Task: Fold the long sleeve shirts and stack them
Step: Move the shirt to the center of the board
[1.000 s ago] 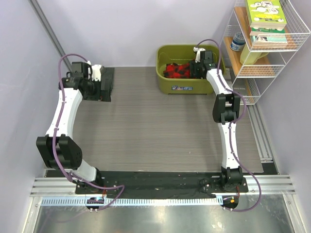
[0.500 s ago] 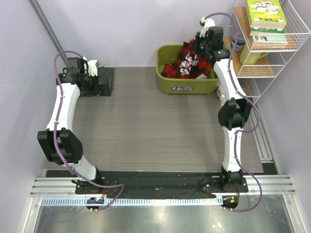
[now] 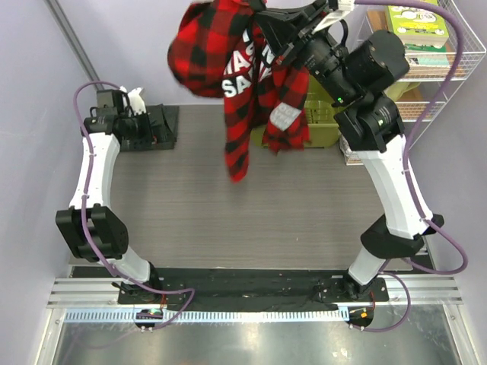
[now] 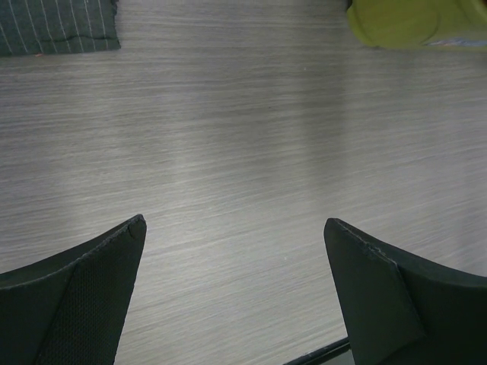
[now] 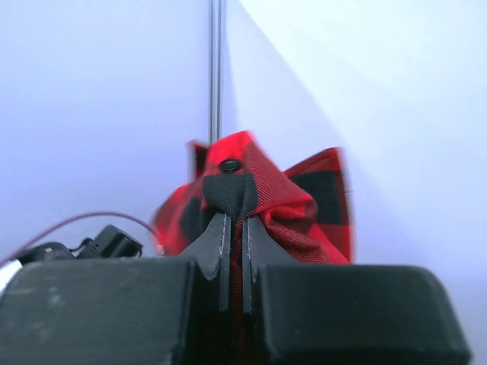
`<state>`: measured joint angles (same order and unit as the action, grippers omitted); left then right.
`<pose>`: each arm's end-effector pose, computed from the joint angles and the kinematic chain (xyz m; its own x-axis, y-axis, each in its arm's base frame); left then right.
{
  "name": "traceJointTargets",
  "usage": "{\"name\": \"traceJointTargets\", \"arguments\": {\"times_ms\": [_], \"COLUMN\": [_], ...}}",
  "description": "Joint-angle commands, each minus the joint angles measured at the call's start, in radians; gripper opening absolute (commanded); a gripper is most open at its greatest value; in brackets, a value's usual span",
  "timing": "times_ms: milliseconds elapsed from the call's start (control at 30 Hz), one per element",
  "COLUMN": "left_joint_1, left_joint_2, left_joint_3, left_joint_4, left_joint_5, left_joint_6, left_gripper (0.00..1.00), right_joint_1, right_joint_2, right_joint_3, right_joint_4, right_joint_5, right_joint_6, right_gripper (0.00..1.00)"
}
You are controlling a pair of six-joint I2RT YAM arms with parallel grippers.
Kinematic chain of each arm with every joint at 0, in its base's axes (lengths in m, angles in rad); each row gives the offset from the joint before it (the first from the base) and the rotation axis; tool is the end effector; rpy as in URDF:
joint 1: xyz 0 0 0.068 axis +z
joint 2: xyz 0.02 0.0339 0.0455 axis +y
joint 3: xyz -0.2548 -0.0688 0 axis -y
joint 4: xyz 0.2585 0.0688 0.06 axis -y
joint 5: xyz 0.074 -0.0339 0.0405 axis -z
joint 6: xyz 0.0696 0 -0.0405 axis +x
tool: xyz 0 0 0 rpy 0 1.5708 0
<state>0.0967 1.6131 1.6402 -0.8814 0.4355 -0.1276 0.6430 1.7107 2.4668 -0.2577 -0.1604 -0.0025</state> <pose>0.3787 0.0072 0.3317 -0.7684 -0.1905 -0.6109 0.0912 0.9124 -0.3991 0.2557 0.2054 0.6550 0.3843 0.2849 -0.8782 -0.7032 0.7066 -0.0785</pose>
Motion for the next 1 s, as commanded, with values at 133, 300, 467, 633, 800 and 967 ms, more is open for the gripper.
{"name": "traceJointTargets", "arguments": {"times_ms": [133, 300, 467, 633, 800, 967], "left_joint_1": [0.080, 0.113, 0.113, 0.080, -0.029, -0.166], "left_joint_2": [-0.097, -0.134, -0.212, -0.236, -0.139, 0.002], "left_joint_3": [-0.052, -0.134, -0.265, -0.359, -0.365, -0.356], "left_joint_4": [0.094, 0.072, 0.064, 0.061, 0.117, 0.346], "left_joint_5": [0.129, 0.183, 0.227, 0.304, 0.333, 0.341], "left_joint_6": [-0.073, -0.015, 0.164, 0.321, 0.398, 0.261], "left_gripper": [1.00, 1.00, 1.00, 1.00, 1.00, 0.94], "right_joint_1": [0.070, 0.061, -0.119, -0.218, -0.223, -0.230], "right_joint_2": [-0.072, -0.291, -0.620, -0.812, -0.792, -0.570], "right_joint_3": [-0.109, -0.558, -1.216, -1.496, -1.496, -1.418], "right_joint_4": [0.112, 0.135, 0.020, -0.142, -0.233, -0.193], "right_joint_5": [0.223, 0.492, 0.605, 0.573, 0.432, 0.276], "right_joint_6": [0.012, -0.071, -0.033, -0.080, -0.108, -0.120], "right_gripper": [0.01, 0.01, 0.03, 0.78, 0.87, 0.87]}}
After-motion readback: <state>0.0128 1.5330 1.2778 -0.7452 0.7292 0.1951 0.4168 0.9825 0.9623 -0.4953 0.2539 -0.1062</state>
